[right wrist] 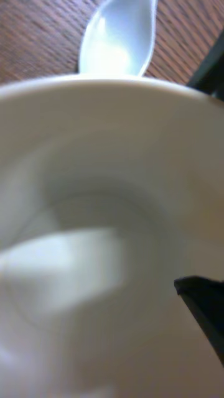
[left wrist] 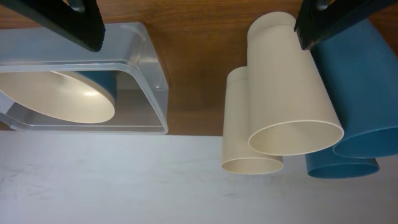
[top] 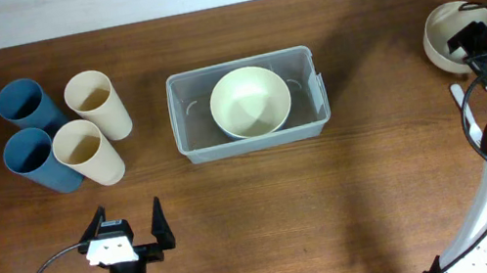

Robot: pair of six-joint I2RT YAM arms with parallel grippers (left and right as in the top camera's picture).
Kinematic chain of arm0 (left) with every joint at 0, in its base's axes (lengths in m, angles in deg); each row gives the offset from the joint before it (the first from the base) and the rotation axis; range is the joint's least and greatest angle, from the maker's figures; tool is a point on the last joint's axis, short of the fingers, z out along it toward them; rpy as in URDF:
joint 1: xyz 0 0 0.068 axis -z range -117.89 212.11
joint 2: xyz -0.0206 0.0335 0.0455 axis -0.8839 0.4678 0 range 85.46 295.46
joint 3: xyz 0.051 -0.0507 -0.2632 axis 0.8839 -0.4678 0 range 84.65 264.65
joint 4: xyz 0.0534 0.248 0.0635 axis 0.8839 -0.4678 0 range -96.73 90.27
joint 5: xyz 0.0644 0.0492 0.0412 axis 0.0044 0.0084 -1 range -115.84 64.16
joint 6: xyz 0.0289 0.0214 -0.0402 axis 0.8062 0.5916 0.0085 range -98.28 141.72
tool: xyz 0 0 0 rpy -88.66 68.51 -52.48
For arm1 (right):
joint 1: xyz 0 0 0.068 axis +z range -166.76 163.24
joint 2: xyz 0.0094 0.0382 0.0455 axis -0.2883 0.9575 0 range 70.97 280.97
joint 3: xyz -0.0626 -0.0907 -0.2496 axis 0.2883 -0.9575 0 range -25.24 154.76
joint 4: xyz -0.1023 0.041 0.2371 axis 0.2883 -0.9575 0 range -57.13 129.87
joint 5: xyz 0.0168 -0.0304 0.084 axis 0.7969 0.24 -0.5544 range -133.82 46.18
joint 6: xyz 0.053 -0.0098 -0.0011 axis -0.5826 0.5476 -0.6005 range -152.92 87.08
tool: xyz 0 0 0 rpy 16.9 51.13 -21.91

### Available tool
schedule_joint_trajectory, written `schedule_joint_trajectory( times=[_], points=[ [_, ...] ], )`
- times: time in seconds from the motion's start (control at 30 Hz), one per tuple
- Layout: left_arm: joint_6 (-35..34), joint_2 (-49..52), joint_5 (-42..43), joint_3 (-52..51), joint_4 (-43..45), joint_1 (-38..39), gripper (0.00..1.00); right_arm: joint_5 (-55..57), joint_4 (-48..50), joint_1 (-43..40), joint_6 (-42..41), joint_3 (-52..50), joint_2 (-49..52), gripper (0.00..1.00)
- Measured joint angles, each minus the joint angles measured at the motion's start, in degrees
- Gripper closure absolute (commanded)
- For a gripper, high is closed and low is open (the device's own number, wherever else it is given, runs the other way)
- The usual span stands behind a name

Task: Pack container
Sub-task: 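Move the right gripper to the second cream bowl and grasp its rim, then carry the second cream bowl with the right gripper onto the stacked bowls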

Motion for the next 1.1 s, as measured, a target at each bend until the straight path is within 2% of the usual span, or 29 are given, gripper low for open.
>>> schedule_joint_trajectory(
  times=[0.13, 0.2, 0.5, 0.73, 0.93, 1.1],
  points=[
    [0.00, 0.00, 0.00, 0.00, 0.00, 0.00, 0.00, 0.02, 0.31, -0.02, 0.28, 0.00, 0.00, 0.69],
    [0.00, 0.00, -0.02, 0.00, 0.00, 0.00, 0.00, 0.17, 0.33, 0.00, 0.04, 0.00, 0.02, 0.96],
    [0.00, 0.00, -0.02, 0.00, 0.00, 0.00, 0.00, -1.03, -0.52, -0.15, 0.09, -0.02, 0.04, 0.96],
    [0.00, 0.00, -0.02, 0.00, 0.00, 0.00, 0.00, -10.25, -2.43, -0.04, 3.37, 2.21, -0.68, 0.96],
    [0.00, 0.00, -0.02, 0.00, 0.00, 0.00, 0.00, -20.17, -11.54, 2.62, 9.35, 11.37, -7.63, 0.96],
    [0.00, 0.00, -0.02, 0.00, 0.00, 0.00, 0.00, -24.35, -20.74, 11.17, 16.41, 19.34, -17.07, 0.96]
  ],
)
